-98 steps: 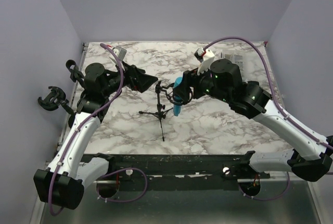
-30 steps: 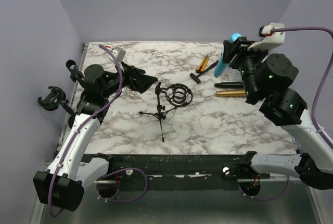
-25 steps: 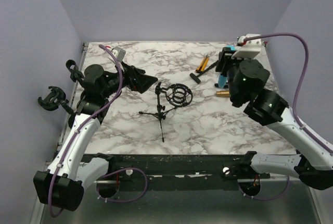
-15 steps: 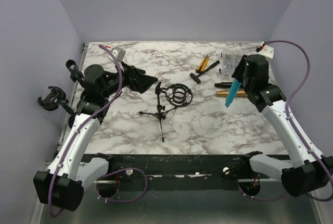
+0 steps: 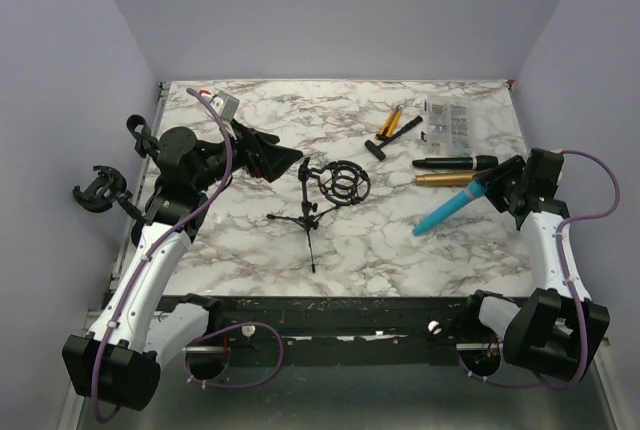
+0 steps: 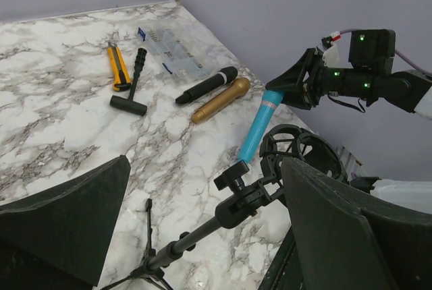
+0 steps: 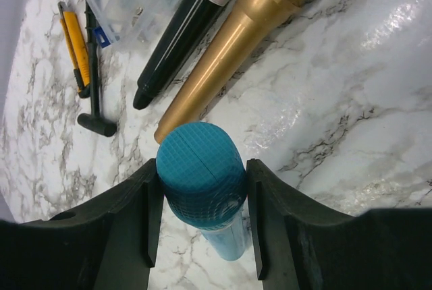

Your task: Remove the microphone from the stand

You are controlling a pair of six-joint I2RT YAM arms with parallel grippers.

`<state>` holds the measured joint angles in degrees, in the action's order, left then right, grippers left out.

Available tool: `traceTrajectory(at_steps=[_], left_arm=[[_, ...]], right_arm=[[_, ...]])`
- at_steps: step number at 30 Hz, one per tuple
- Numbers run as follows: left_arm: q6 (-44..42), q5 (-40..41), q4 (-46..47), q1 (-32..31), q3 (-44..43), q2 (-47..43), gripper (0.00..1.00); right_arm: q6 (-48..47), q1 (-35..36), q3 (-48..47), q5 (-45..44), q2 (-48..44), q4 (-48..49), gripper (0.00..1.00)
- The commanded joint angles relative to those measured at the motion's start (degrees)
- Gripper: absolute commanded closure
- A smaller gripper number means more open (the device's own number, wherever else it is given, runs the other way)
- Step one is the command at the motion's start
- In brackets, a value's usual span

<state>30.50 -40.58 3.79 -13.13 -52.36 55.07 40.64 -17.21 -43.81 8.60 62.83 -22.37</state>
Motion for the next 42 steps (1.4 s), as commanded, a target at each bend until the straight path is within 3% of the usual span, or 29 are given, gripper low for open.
traceTrajectory(at_steps=[1, 15, 21, 29, 30, 34, 39, 42], left_arm=[[0.43, -1.3, 1.39, 0.29, 0.41, -1.1, 0.03], [-0.09, -0.6, 1.09, 0.29, 0.59, -1.18, 0.03], [0.17, -0.78, 1.37, 0.29, 0.68, -0.93, 0.03], [0.09, -0.73, 1.42, 0.25, 0.83, -0.75, 0.03], [0.13, -0.74, 1.39, 0.29, 0.77, -0.63, 0.03], [0.17, -0.86, 1.39, 0.29, 0.68, -0.4, 0.03], [-0.17, -0.6, 1.22, 0.29, 0.76, -0.48, 0.03], [-0.18, -0.47, 1.22, 0.27, 0.72, -0.36, 0.03]], right_arm=[[3.95, -2.45, 2.78, 0.87, -2.63, 3.91, 0.99], [12.92, -8.94, 8.73, -12.12, 3.16, 8.46, 0.99], [19.12, -13.91, 8.44, -6.05, 11.09, 14.09, 0.99], [28.38, -14.18, 7.83, 0.75, 20.06, 19.49, 0.99], [28.73, -14.17, 7.9, 0.86, 20.25, 19.76, 0.97], [28.43, -14.17, 8.81, 0.51, 20.04, 21.16, 0.71], [26.04, -14.16, 9.6, 1.82, 19.13, 21.79, 0.3], [25.0, -14.17, 10.18, 3.05, 17.46, 21.82, 0.1]])
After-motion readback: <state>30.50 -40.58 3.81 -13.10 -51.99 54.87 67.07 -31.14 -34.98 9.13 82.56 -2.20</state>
